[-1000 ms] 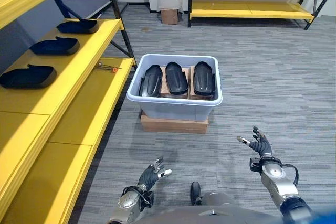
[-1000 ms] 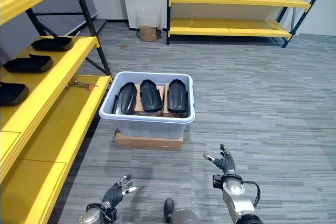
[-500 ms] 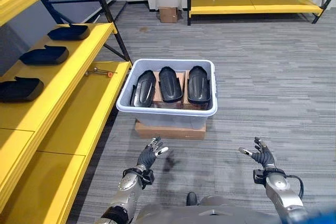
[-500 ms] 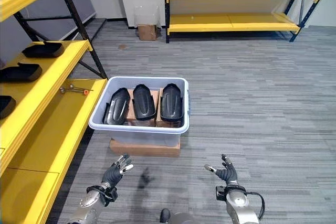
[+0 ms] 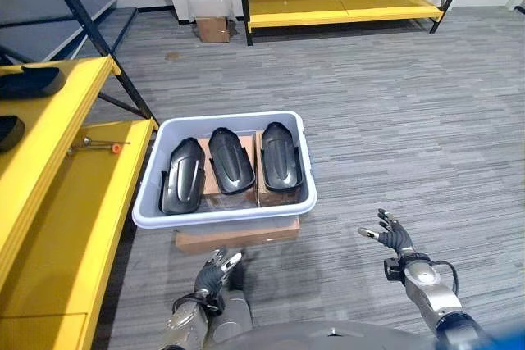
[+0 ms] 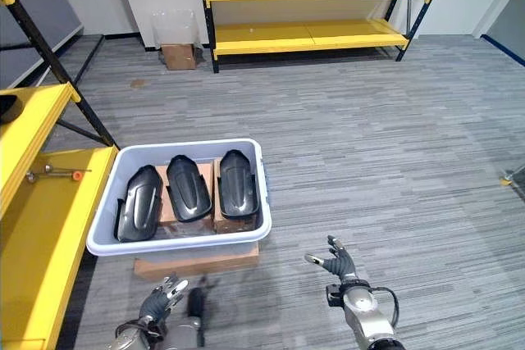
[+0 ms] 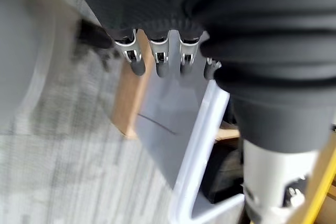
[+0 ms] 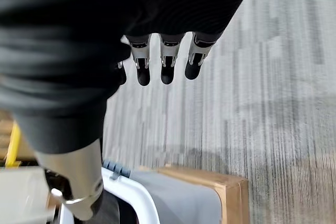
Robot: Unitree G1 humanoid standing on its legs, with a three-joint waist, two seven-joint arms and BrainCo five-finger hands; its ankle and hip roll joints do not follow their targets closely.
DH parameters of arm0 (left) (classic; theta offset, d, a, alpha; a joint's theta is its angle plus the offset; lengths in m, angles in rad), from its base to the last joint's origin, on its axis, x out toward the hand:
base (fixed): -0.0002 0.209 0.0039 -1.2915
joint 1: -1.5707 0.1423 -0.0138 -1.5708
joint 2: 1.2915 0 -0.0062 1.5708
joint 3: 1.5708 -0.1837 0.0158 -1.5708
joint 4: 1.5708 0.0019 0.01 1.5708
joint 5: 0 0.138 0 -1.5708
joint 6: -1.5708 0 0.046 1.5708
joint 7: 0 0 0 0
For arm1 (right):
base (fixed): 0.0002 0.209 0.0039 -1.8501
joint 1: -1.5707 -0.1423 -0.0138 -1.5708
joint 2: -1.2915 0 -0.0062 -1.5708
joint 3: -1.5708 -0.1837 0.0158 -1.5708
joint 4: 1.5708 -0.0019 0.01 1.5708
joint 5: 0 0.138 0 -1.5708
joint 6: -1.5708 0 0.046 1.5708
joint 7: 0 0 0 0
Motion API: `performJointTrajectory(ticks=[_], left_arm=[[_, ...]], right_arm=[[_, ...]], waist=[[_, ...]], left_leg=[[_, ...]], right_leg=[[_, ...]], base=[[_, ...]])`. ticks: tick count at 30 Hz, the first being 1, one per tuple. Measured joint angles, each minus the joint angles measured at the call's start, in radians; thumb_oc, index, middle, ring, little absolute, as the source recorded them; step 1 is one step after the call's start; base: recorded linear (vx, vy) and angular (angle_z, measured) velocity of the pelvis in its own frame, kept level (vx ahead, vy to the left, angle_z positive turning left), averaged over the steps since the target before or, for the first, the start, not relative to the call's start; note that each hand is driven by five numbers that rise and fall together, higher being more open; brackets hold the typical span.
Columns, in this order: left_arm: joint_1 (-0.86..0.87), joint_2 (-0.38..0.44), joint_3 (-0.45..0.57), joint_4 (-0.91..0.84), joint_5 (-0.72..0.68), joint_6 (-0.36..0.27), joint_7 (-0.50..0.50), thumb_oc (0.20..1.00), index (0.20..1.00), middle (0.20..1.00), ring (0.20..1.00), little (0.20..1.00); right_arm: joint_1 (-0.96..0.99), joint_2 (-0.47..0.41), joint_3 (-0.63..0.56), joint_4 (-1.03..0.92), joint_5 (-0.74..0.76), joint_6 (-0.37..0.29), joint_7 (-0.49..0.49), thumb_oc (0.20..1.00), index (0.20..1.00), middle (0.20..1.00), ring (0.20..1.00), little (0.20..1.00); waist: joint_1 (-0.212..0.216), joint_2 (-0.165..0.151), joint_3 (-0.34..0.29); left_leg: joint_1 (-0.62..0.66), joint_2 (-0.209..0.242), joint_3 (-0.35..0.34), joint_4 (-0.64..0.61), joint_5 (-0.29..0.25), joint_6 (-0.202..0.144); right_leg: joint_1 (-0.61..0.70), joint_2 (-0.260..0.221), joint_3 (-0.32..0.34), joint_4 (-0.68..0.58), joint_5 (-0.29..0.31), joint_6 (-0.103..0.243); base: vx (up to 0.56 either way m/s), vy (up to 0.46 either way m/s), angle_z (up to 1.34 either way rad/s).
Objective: Move parts from the plastic box to the shelf.
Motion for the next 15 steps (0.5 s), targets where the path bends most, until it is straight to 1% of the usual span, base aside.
performJointTrajectory(ticks=[1,2,3,4,5,6,7,8,9,11,12,13,14,15], left_arm=[[0.002,0.008,-0.029,0.004,0.021,-0.014,-0.005,1.0,1.0,1.0,1.0,1.0],[0.011,0.013,-0.033,0.004,0.035,-0.021,-0.008,1.0,1.0,1.0,1.0,1.0],[0.022,0.038,-0.034,0.009,0.051,-0.028,-0.009,1.0,1.0,1.0,1.0,1.0],[0.018,0.059,-0.035,0.0,0.067,-0.032,-0.008,1.0,1.0,1.0,1.0,1.0],[0.015,0.071,-0.035,-0.008,0.076,-0.037,-0.008,1.0,1.0,1.0,1.0,1.0],[0.005,0.079,-0.035,-0.007,0.078,-0.038,-0.008,1.0,1.0,1.0,1.0,1.0],[-0.001,0.084,-0.034,-0.008,0.078,-0.038,-0.007,1.0,1.0,1.0,1.0,1.0],[-0.002,0.087,-0.034,-0.008,0.078,-0.039,-0.006,1.0,1.0,1.0,1.0,1.0],[-0.002,0.095,-0.033,-0.01,0.078,-0.04,-0.002,1.0,1.0,1.0,1.0,1.0],[0.007,0.112,-0.032,-0.019,0.076,-0.04,0.007,1.0,1.0,1.0,1.0,1.0],[0.016,0.121,-0.023,-0.035,0.076,-0.04,0.008,1.0,1.0,1.0,1.0,1.0],[0.03,0.122,-0.013,-0.039,0.076,-0.04,0.009,1.0,1.0,1.0,1.0,1.0],[0.041,0.12,-0.013,-0.041,0.075,-0.04,0.012,1.0,1.0,1.0,1.0,1.0],[0.061,0.117,-0.015,-0.042,0.075,-0.04,0.012,1.0,1.0,1.0,1.0,1.0]], right_arm=[[0.04,-0.015,-0.004,-0.019,0.001,0.0,0.001,1.0,1.0,1.0,1.0,1.0],[0.056,-0.022,-0.002,-0.036,0.001,0.0,0.001,1.0,1.0,1.0,1.0,1.0],[0.063,0.003,0.001,-0.04,0.002,0.0,-0.001,1.0,1.0,1.0,1.0,1.0],[0.071,0.006,0.015,-0.056,0.001,-0.006,0.003,1.0,1.0,1.0,1.0,1.0],[0.079,0.007,0.021,-0.066,0.001,-0.012,0.007,1.0,1.0,1.0,1.0,1.0],[0.082,0.006,0.02,-0.079,0.0,-0.017,0.006,1.0,1.0,1.0,1.0,1.0],[0.079,0.007,0.02,-0.087,0.0,-0.017,0.006,1.0,1.0,1.0,1.0,1.0],[0.077,0.008,0.023,-0.093,0.0,-0.017,0.007,1.0,1.0,1.0,1.0,1.0],[0.073,0.012,0.027,-0.1,-0.001,-0.017,0.007,1.0,1.0,1.0,1.0,1.0],[0.06,0.031,0.028,-0.106,-0.001,-0.017,0.0,1.0,1.0,1.0,1.0,1.0],[0.042,0.043,0.036,-0.107,-0.002,-0.017,-0.003,1.0,1.0,1.0,1.0,1.0],[0.024,0.045,0.053,-0.11,-0.005,-0.017,-0.004,1.0,1.0,1.0,1.0,1.0],[0.012,0.047,0.058,-0.11,-0.011,-0.017,-0.004,1.0,1.0,1.0,1.0,1.0],[-0.001,0.052,0.058,-0.111,-0.019,-0.017,-0.007,1.0,1.0,1.0,1.0,1.0]], waist=[[-0.008,0.037,-0.02],[-0.007,0.069,-0.032],[-0.013,0.056,-0.041],[-0.014,0.04,-0.036],[-0.014,0.027,-0.041],[-0.006,0.02,-0.041],[0.005,0.017,-0.04],[0.009,0.017,-0.04],[0.016,0.018,-0.039],[0.046,0.006,-0.036],[0.071,-0.002,-0.037],[0.09,-0.016,-0.043],[0.102,-0.02,-0.041],[0.112,-0.019,-0.039]], left_leg=[[0.048,-0.042,0.018,-0.013,-0.012,0.057],[0.08,-0.037,0.015,-0.045,-0.014,0.07],[0.117,-0.05,0.019,-0.089,-0.019,0.055],[0.15,-0.06,0.009,-0.122,-0.003,0.062],[0.15,-0.073,0.01,-0.129,-0.004,0.064],[0.149,-0.089,0.015,-0.131,-0.014,0.078],[0.15,-0.095,0.026,-0.132,-0.019,0.084],[0.15,-0.098,0.026,-0.132,-0.021,0.085],[0.154,-0.097,0.027,-0.132,-0.025,0.081],[0.171,-0.093,0.049,-0.132,-0.04,0.064],[0.176,-0.091,0.068,-0.129,-0.057,0.056],[0.177,-0.092,0.084,-0.126,-0.067,0.057],[0.182,-0.092,0.094,-0.125,-0.08,0.055],[0.19,-0.092,0.107,-0.122,-0.085,0.056]], right_leg=[[-0.003,0.014,-0.035,0.048,-0.02,0.032],[-0.006,0.039,-0.048,0.074,-0.028,0.042],[-0.012,0.027,-0.059,0.116,-0.052,0.042],[-0.045,0.0,-0.083,0.183,-0.086,0.039],[-0.065,-0.031,-0.086,0.204,-0.11,0.038],[-0.093,-0.084,-0.096,0.223,-0.12,0.055],[-0.118,-0.124,-0.102,0.25,-0.119,0.065],[-0.135,-0.144,-0.102,0.256,-0.115,0.072],[-0.151,-0.173,-0.108,0.26,-0.103,0.092],[-0.175,-0.228,-0.155,0.295,-0.084,0.122],[-0.199,-0.266,-0.19,0.334,-0.067,0.139],[-0.219,-0.299,-0.225,0.37,-0.052,0.155],[-0.233,-0.322,-0.254,0.39,-0.039,0.166],[-0.24,-0.339,-0.269,0.407,-0.026,0.168]], base=[[0.19,0.547,-0.06],[0.14,0.424,-0.07],[0.09,0.291,-0.09],[0.08,0.303,0.02],[0.08,0.321,0.04],[0.06,0.277,-0.04],[0.04,0.227,-0.07],[0.03,0.236,-0.11],[0.02,0.206,-0.03],[0.03,0.22,-0.19],[0.09,0.187,-0.47],[0.05,0.13,-0.5],[0.05,0.063,-0.45],[0.0,-0.01,-0.39]])
